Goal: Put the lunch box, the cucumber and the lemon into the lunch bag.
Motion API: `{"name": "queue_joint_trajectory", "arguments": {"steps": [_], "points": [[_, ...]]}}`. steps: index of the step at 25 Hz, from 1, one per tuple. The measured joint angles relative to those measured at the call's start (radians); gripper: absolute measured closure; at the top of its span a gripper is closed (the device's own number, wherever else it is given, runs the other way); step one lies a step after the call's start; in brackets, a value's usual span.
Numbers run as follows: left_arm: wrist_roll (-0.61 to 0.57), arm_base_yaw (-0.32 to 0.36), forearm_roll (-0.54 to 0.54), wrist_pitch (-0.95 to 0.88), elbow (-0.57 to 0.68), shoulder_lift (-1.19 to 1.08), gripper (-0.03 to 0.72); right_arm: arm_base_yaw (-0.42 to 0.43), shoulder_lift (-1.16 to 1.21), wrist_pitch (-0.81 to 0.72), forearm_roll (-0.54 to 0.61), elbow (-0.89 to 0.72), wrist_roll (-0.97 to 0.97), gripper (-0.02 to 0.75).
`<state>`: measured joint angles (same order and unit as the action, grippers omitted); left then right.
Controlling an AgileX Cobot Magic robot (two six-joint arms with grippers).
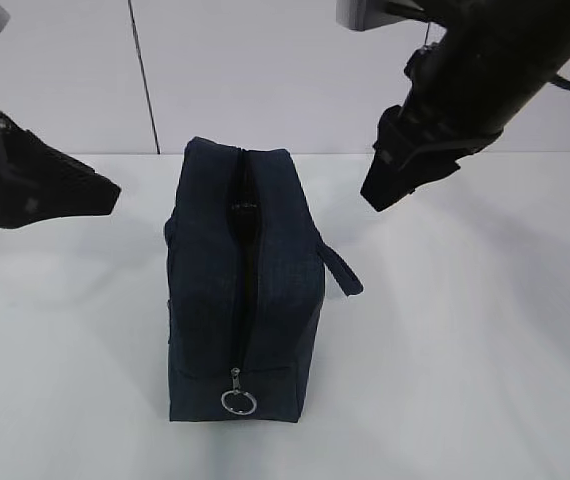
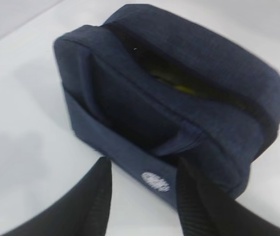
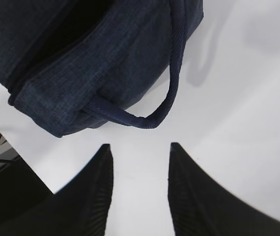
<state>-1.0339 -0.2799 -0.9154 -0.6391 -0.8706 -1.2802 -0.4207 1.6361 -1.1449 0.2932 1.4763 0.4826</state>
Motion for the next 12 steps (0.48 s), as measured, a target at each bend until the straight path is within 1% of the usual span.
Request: {"name": "queue_joint_trajectory", "arguments": {"steps": [2,4,9,10,12], "points": [[0.0,0.0,0.052,0.003,0.0,0.021,0.37,0.0,-0.017,-0.004,-0.026,0.0,-0.018,0.444],[0.0,0.0,0.123,0.016,0.0,0.044,0.37,0.0,-0.033,-0.006,-0.031,0.0,-0.025,0.444],[0.0,0.0,0.26,0.074,0.0,0.086,0.37,0.0,-0.063,-0.008,-0.031,0.0,-0.041,0.444],[0.0,0.0,0.282,0.097,0.0,0.088,0.37,0.0,-0.068,-0.008,-0.031,0.0,-0.044,0.444],[0.0,0.0,0.284,0.154,0.0,0.088,0.371,0.0,-0.073,-0.011,-0.031,0.0,-0.058,0.444]]}}
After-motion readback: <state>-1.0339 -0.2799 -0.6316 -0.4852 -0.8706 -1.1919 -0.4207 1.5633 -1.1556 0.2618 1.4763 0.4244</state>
